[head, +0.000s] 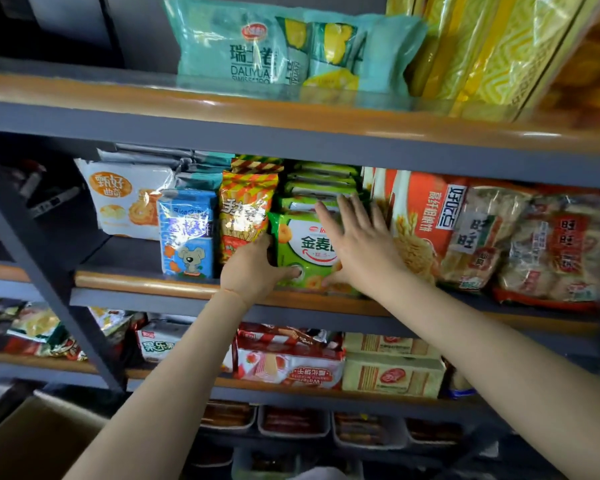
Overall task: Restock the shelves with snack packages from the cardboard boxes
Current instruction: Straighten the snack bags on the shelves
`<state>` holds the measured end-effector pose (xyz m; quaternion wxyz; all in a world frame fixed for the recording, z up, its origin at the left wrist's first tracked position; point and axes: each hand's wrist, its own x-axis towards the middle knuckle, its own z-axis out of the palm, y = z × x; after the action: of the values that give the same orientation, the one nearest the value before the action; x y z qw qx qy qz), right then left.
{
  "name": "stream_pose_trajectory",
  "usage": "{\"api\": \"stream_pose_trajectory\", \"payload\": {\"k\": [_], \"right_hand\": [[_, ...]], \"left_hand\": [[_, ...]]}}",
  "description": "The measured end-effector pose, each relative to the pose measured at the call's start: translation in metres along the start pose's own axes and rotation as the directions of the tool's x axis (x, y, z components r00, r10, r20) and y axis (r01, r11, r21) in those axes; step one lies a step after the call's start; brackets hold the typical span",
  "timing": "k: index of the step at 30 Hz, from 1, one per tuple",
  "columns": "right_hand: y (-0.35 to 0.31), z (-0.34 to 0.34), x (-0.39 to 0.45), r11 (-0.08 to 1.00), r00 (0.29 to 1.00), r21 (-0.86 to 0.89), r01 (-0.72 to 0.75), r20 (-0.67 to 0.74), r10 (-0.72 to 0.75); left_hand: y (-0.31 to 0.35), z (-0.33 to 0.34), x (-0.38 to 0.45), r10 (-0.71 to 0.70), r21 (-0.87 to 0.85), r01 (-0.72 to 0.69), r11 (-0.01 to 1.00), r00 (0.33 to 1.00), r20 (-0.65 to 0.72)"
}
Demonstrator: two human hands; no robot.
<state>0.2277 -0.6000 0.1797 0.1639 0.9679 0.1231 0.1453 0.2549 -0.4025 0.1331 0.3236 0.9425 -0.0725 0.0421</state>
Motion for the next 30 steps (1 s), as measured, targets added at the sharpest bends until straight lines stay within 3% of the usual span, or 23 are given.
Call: {"api": "stream_pose_trajectory", "payload": {"k": [6, 12, 14, 16, 18, 21, 23, 30], "right_hand": [[-0.005, 0.008, 0.007, 0.999, 0.999, -0.035, -0.024, -0.039, 0.023], [-0.006, 0.012, 0.003, 0.997, 0.991, -0.064, -0.035, -0.128, 0.026], [-0.01, 0.014, -0.009, 0.999, 0.971, -0.004, -0.053, -0.234, 0.05], [-0.017, 0.016, -0.025, 0.977, 0.925, 0.189, -0.098, -0.345, 0.16], [-0.026, 0.02, -0.041, 0.858, 0.853, 0.497, -0.128, -0.387, 0.351], [-0.041, 0.016, -0.057, 0.461, 0.78, 0.875, -0.149, -0.183, 0.598], [-0.046, 0.015, -0.052, 0.24, 0.78, 0.943, -0.23, 0.031, 0.626], [-0.038, 0.013, -0.022, -0.125, 0.749, 0.942, -0.311, 0.324, 0.578]], "left_hand": [[-0.002, 0.008, -0.002, 0.003, 0.001, -0.003, 1.0, 0.991, -0.136], [0.006, 0.004, -0.012, 0.07, 0.319, 0.017, 0.948, 0.963, -0.26], [0.007, 0.003, -0.015, 0.184, 0.351, -0.057, 0.934, 0.922, -0.341], [0.005, 0.004, -0.013, 0.402, 0.444, -0.214, 0.87, 0.829, -0.389], [0.005, 0.004, -0.01, 0.597, 0.55, -0.36, 0.754, 0.724, -0.345], [0.016, 0.006, -0.005, 0.669, 0.657, -0.417, 0.628, 0.72, -0.184], [0.024, 0.012, 0.001, 0.659, 0.689, -0.414, 0.595, 0.742, -0.123], [0.033, 0.015, 0.017, 0.553, 0.721, -0.371, 0.585, 0.833, -0.019]]}}
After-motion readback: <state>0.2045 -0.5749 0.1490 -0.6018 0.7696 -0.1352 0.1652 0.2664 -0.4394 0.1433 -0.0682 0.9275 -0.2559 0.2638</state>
